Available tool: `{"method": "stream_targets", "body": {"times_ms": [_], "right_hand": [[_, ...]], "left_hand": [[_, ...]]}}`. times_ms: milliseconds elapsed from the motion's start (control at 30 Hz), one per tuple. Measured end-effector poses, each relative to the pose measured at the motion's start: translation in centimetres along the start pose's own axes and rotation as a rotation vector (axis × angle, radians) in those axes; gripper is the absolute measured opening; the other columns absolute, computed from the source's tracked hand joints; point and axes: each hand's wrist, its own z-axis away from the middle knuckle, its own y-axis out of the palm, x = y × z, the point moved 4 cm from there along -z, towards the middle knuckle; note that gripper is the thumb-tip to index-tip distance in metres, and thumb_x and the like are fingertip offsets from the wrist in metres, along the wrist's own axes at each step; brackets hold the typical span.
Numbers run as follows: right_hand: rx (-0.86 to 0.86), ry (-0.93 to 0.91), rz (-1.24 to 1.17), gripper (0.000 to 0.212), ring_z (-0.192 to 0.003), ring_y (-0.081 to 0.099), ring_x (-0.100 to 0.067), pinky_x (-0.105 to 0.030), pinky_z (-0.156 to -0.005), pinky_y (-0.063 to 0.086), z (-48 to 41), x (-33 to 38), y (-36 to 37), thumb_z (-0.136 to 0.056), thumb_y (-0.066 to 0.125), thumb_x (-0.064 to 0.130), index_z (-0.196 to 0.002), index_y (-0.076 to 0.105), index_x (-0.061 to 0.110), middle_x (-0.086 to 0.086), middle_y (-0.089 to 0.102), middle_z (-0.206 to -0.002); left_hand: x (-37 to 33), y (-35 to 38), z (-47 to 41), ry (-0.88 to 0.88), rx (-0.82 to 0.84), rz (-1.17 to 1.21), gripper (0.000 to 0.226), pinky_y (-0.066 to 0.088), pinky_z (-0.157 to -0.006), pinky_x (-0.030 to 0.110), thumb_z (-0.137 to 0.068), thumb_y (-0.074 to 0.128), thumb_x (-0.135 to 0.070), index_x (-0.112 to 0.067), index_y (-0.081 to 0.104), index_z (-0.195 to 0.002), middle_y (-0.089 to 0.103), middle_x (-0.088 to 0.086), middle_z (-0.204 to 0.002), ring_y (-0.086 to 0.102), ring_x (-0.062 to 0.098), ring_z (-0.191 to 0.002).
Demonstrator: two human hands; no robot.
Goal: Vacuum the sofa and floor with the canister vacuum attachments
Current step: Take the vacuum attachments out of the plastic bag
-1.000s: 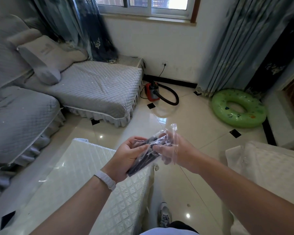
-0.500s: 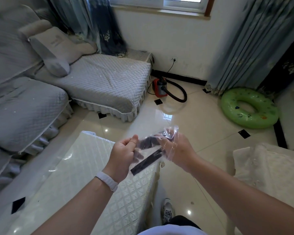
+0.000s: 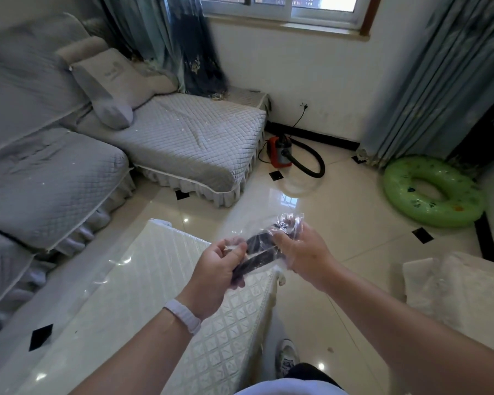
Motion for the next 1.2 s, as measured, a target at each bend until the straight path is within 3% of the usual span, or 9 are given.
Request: {"method": "stream_targets", "body": {"times_ms": [167, 267, 333, 467, 633, 833, 900, 1033, 1200], "right_hand": [[0.028, -0.013, 0.159, 0.014, -0.067, 0.062, -0.016, -0.034, -0.063, 0.050, 0.5, 0.2, 0.9, -0.092, 0.070, 0.037, -0.086, 0.065, 0.026, -0.004, 0.074, -0.080], [0.051, 0.016, 0.194, 0.025, -0.058, 0.055, -0.016, -0.032, -0.054, 0.044, 0.8, 0.0, 1.3, -0.086, 0.072, 0.053, -0.096, 0.066, 0.031, -0.014, 0.076, -0.087], [0.065, 0.011, 0.297, 0.028, -0.050, 0.046, -0.012, -0.027, -0.048, 0.038, 1.0, 0.3, 1.3, -0.089, 0.067, 0.057, -0.099, 0.065, 0.031, -0.009, 0.073, -0.078], [0.018, -0.017, 0.527, 0.022, -0.056, 0.049, -0.008, -0.025, -0.053, 0.038, 1.2, 0.9, 0.6, -0.099, 0.054, 0.051, -0.092, 0.059, 0.030, 0.006, 0.062, -0.073], [-0.004, -0.008, 0.514, 0.034, -0.056, 0.046, -0.012, -0.028, -0.054, 0.036, 0.8, 0.0, 0.0, -0.094, 0.061, 0.051, -0.078, 0.058, 0.022, 0.006, 0.057, -0.067], [0.025, 0.069, 0.296, 0.043, -0.052, 0.051, -0.018, -0.031, -0.049, 0.045, 0.6, -1.0, 1.5, -0.092, 0.063, 0.049, -0.076, 0.057, 0.010, -0.001, 0.052, -0.064], [-0.002, 0.065, 0.330, 0.051, -0.054, 0.051, -0.018, -0.032, -0.052, 0.042, 0.8, -0.6, 2.0, -0.091, 0.061, 0.054, -0.079, 0.061, 0.004, -0.001, 0.054, -0.066], [-0.124, 0.084, 0.434, 0.054, -0.065, 0.050, -0.013, -0.027, -0.053, 0.036, 0.9, 0.9, 2.6, -0.097, 0.051, 0.056, -0.072, 0.058, 0.009, 0.001, 0.052, -0.091], [-0.204, 0.039, 0.535, 0.055, -0.065, 0.051, -0.012, -0.028, -0.053, 0.034, 0.4, 1.8, 1.8, -0.095, 0.053, 0.056, -0.064, 0.058, 0.010, 0.005, 0.052, -0.086]], "left_hand": [[-0.4, -0.6, -0.7, 0.042, -0.223, -0.005, 0.020, 0.036, -0.037, 0.024, -0.101, 0.058, -0.014, -0.008, 0.054, -0.082, 0.057, 0.005, -0.059, 0.046, 0.017, -0.044], [-0.1, -0.8, -1.1, 0.045, -0.300, -0.022, 0.021, 0.039, -0.038, 0.024, -0.102, 0.055, -0.014, -0.009, 0.052, -0.082, 0.053, 0.008, -0.064, 0.048, 0.020, -0.050], [0.2, -0.8, -1.1, 0.035, -0.309, -0.026, 0.019, 0.039, -0.038, 0.024, -0.103, 0.054, -0.014, -0.008, 0.052, -0.084, 0.054, 0.010, -0.068, 0.048, 0.019, -0.052], [0.3, -0.8, -0.9, 0.020, -0.262, -0.001, 0.018, 0.036, -0.039, 0.023, -0.104, 0.051, -0.013, -0.009, 0.053, -0.086, 0.051, 0.006, -0.065, 0.046, 0.017, -0.051], [0.0, -1.9, -0.7, 0.032, -0.303, -0.015, 0.024, 0.038, -0.041, 0.025, -0.105, 0.050, -0.016, -0.008, 0.050, -0.081, 0.048, 0.006, -0.057, 0.046, 0.017, -0.042], [0.2, -2.4, -0.6, 0.054, -0.403, 0.040, 0.024, 0.045, -0.044, 0.027, -0.105, 0.050, -0.020, -0.010, 0.053, -0.083, 0.053, 0.005, -0.062, 0.053, 0.015, -0.049], [0.2, -2.5, -0.5, 0.071, -0.445, 0.011, 0.025, 0.046, -0.045, 0.027, -0.105, 0.051, -0.021, -0.009, 0.054, -0.083, 0.058, 0.007, -0.067, 0.055, 0.014, -0.047], [-0.1, -1.7, 0.3, 0.105, -0.515, 0.049, 0.024, 0.050, -0.048, 0.027, -0.105, 0.051, -0.021, -0.007, 0.053, -0.085, 0.063, 0.009, -0.070, 0.058, 0.015, -0.048], [0.3, -1.2, 0.2, 0.042, -0.488, 0.159, 0.025, 0.053, -0.051, 0.026, -0.105, 0.050, -0.021, -0.008, 0.049, -0.084, 0.060, 0.015, -0.078, 0.060, 0.020, -0.057]]}}
